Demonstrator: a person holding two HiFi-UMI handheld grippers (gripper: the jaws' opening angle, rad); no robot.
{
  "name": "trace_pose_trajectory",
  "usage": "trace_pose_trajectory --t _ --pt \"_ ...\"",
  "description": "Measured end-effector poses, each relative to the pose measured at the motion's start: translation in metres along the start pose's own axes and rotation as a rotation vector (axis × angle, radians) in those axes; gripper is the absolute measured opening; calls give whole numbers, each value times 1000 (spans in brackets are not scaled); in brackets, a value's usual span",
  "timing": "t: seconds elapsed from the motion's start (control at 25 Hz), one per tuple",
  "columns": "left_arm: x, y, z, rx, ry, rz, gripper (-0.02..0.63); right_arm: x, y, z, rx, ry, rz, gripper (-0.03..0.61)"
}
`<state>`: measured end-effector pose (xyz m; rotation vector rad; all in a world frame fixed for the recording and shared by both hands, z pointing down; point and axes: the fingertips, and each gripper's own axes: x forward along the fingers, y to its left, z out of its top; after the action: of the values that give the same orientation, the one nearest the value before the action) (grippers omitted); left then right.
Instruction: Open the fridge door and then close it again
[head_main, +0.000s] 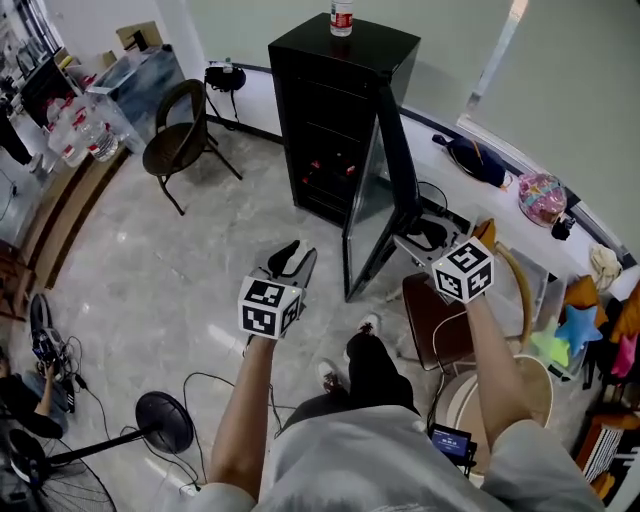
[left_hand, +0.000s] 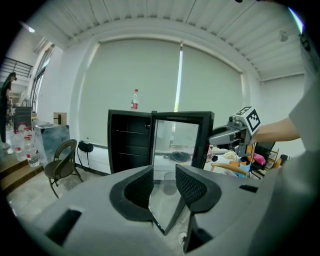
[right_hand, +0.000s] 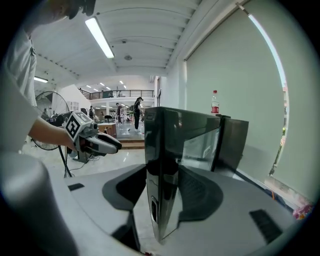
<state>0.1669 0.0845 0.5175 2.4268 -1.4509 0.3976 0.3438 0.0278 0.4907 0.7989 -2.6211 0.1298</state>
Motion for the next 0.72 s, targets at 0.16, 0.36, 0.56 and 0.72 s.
trace_pose_trajectory --t 0.16,0.36,0.56,0.72 --pt "-6 3 -14 -21 21 0 133 23 17 12 -36 8 27 162" --pt "-11 6 -27 -25 40 3 133 48 36 22 -46 21 85 149" --pt "-16 19 -34 -38 49 10 133 78 56 36 -67 15 118 140" --pt "-12 31 -34 -38 54 10 133 100 64 44 -85 21 137 137"
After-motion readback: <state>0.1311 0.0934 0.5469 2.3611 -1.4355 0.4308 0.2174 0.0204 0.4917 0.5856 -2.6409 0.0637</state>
